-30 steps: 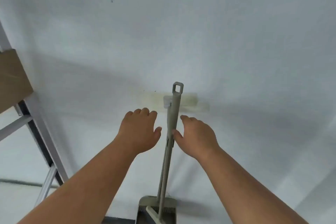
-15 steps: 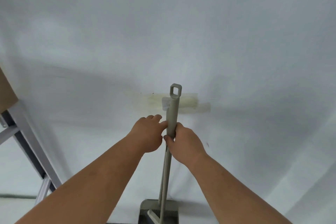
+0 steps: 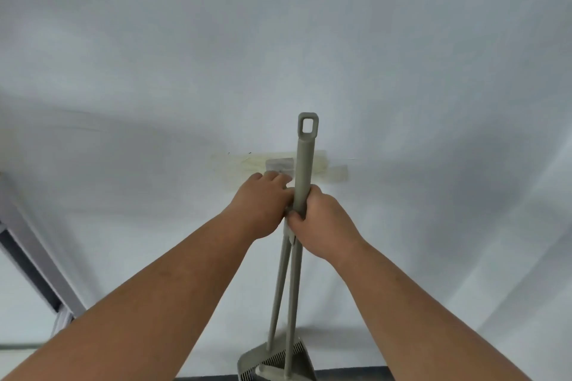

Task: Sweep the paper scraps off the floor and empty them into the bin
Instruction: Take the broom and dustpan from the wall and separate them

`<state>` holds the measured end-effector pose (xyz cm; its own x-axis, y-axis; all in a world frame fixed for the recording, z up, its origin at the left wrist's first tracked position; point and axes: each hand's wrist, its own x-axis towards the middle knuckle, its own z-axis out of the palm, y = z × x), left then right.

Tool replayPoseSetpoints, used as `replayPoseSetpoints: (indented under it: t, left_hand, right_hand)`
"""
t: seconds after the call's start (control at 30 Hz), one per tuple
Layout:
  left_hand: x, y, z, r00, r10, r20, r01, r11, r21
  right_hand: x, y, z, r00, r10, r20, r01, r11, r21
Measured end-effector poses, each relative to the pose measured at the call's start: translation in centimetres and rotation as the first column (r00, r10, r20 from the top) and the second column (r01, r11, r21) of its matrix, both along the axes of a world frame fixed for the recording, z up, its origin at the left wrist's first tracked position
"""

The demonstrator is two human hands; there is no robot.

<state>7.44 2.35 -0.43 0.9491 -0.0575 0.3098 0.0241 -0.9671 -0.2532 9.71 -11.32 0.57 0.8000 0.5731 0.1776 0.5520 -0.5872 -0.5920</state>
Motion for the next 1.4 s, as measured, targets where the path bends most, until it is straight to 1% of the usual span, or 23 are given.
replayPoseSetpoints:
  t: [0.1,0.2,0.27,0.43,0.57,0.7,0.83,0.97,1.07,1.2,1.27,1.4]
  left_hand:
    - [-0.1,0.2,1.0,0.999,-0.033,-0.007,0.034,0.999,0.011]
    - [-0.5,0.2,1.6,0.997,-0.028,-0.066,0.031,0.998,0.055]
    - [-0.8,0.0,1.5,0.995,-0.039,-0.09,0.044,0.998,0.054]
    - [-1.7,-0.2,0.7,0.988,-0.04,-0.149,0.031,0.998,-0.061]
    - [-2.8,-0.6,-0.1,0.967,-0.019,-0.256,-0.042,0.973,-0.229]
    - [-3.8,-1.2,-0.7,0.954,-0.019,-0.298,-0.062,0.963,-0.261]
    - [-5.1,-1.6,-1.1,0.955,-0.015,-0.298,-0.063,0.965,-0.254]
    - [-6.6,-2.1,-1.5,0.963,-0.001,-0.269,-0.054,0.979,-0.199]
    - [-7.8,-2.2,-1.6,0.971,0.02,-0.239,-0.056,0.987,-0.148]
    - [-9.6,-2.7,-1.3,0.98,0.047,-0.194,-0.072,0.99,-0.123]
    - [-10.7,-3.1,-1.4,0.98,0.075,-0.185,-0.1,0.987,-0.129]
    - [-13.3,-4.1,-2.1,0.961,0.18,-0.208,-0.219,0.959,-0.18]
  right_hand:
    - [0.2,-0.6,0.7,0.999,-0.017,-0.033,0.018,0.999,0.038]
    - [0.2,-1.2,1.2,0.995,-0.024,-0.099,0.032,0.996,0.087]
    - [0.2,-1.4,1.3,0.992,-0.027,-0.123,0.04,0.993,0.109]
    - [0.3,-1.3,0.6,0.993,-0.038,-0.115,0.05,0.993,0.103]
    - [-0.1,-1.4,-0.1,0.995,-0.045,-0.088,0.053,0.995,0.09]
    - [-0.8,-1.6,-0.8,0.997,-0.064,-0.05,0.068,0.995,0.075]
    - [-1.8,-1.9,-2.0,0.994,-0.078,-0.073,0.082,0.995,0.049]
    - [-2.7,-2.1,-2.6,0.995,-0.077,-0.068,0.08,0.996,0.036]
    - [-3.5,-2.4,-2.3,0.997,-0.036,-0.062,0.04,0.998,0.057]
    - [-4.3,-3.0,-1.8,0.993,0.036,-0.108,-0.025,0.995,0.099]
    - [-4.4,-4.1,-1.6,0.991,0.047,-0.128,-0.031,0.992,0.122]
    - [-4.3,-7.3,-1.2,0.984,0.059,-0.169,-0.037,0.991,0.131]
